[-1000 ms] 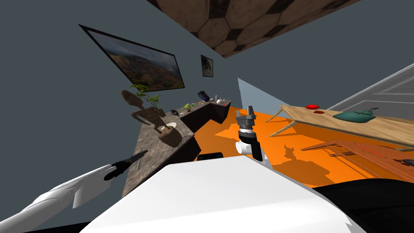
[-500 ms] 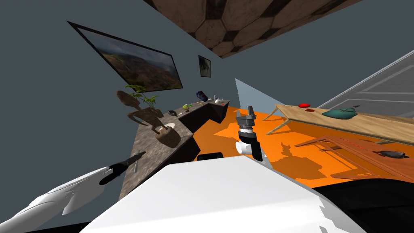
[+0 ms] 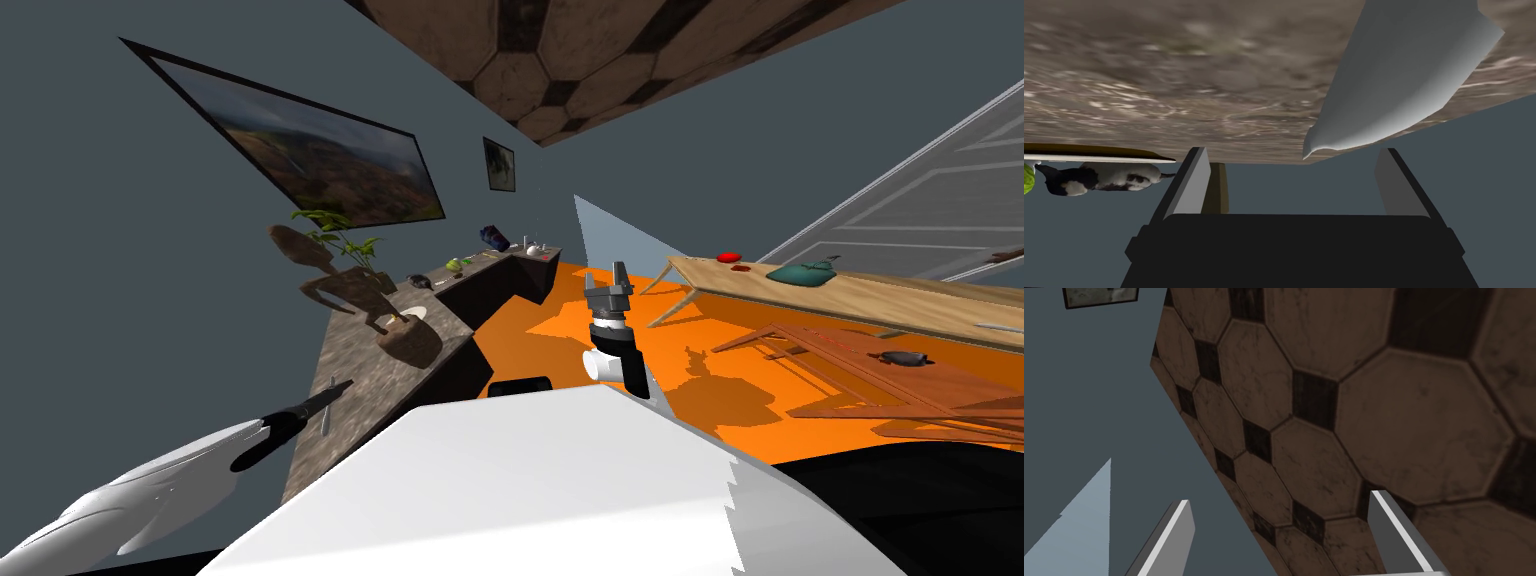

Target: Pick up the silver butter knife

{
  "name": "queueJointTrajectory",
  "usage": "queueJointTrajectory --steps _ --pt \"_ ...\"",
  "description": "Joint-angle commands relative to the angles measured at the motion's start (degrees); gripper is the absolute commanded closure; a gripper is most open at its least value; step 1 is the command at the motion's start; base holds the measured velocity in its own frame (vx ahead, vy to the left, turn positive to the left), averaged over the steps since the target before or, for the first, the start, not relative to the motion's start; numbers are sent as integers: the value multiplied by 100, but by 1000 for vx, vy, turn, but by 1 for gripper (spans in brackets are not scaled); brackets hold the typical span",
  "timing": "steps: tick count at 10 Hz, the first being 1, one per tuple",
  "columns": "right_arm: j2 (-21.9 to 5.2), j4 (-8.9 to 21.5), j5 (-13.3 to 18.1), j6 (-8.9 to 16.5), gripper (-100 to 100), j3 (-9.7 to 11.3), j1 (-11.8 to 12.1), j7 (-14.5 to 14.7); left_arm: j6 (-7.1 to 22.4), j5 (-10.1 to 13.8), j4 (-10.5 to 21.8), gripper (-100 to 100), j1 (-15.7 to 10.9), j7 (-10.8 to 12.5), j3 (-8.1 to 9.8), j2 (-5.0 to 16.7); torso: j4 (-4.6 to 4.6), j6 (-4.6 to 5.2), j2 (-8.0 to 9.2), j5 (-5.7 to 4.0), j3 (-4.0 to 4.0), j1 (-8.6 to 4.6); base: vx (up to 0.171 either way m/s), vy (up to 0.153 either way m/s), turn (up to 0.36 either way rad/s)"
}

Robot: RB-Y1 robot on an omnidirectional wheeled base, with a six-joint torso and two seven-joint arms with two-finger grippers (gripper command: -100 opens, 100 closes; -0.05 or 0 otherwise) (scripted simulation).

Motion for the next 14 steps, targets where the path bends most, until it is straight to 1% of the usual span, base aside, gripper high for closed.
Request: queueJointTrajectory --steps 1,2,3,4,5,6,7,8,9,10,11,12,14 --pt "0 0 0 0 0 0 0 0 -82 -117 93 -100 -11 171 9 -18 0 0 0 0 0 0 -10 -7 -19" --pt "0 0 0 0 0 0 1 0 -233 -368 351 -100 -44 398 -14 -87 0 -3 -2 0 -1 3 -23 -20 -130" --pt "0 0 0 0 0 0 0 0 -233 -518 368 -100 -44 555 -14 -87 0 1 1 -1 0 -1 -26 -18 -81" --pt "0 0 0 0 0 0 0 0 -233 -518 368 -100 -44 606 -14 -87 1 -2 2 -1 1 -1 -12 -8 5" --pt "0 0 0 0 0 0 1 0 -384 -774 629 -100 -78 833 -37 -156 0 -3 -1 0 0 2 -23 -20 -125" --pt "0 0 0 0 0 0 0 0 -384 -919 643 -100 -78 976 -37 -156 0 1 1 0 1 -1 -21 -17 -90" --pt "0 0 0 0 0 0 0 0 -384 -919 643 -100 -78 1041 -37 -156 0 -2 1 -1 1 0 -8 -5 -1" --pt "0 0 0 0 0 0 1 0 -535 -1168 891 -100 -111 1271 -59 -225 0 -3 -2 0 -1 3 -18 -16 -144" --pt "0 0 0 0 0 0 0 0 -535 -1321 918 -100 -111 1395 -59 -225 0 1 0 0 0 1 -22 -15 -78" --pt "0 0 0 0 0 0 0 0 -535 -1321 918 -100 -111 1476 -59 -225 0 -3 1 -1 1 1 -11 -8 12" --pt "0 0 0 0 0 -1 1 0 -527 -1292 896 -100 -98 1399 -46 -224 0 -4 -1 0 0 3 0 0 0" --pt "0 0 0 0 0 -1 1 0 -530 -1297 899 100 -99 1425 -49 -224 -1 -3 -4 0 -2 5 0 0 0" --pt "0 0 0 0 0 -1 1 0 -520 -1298 910 100 -91 1422 -52 -220 3 4 -6 5 -1 6 -1 1 7"
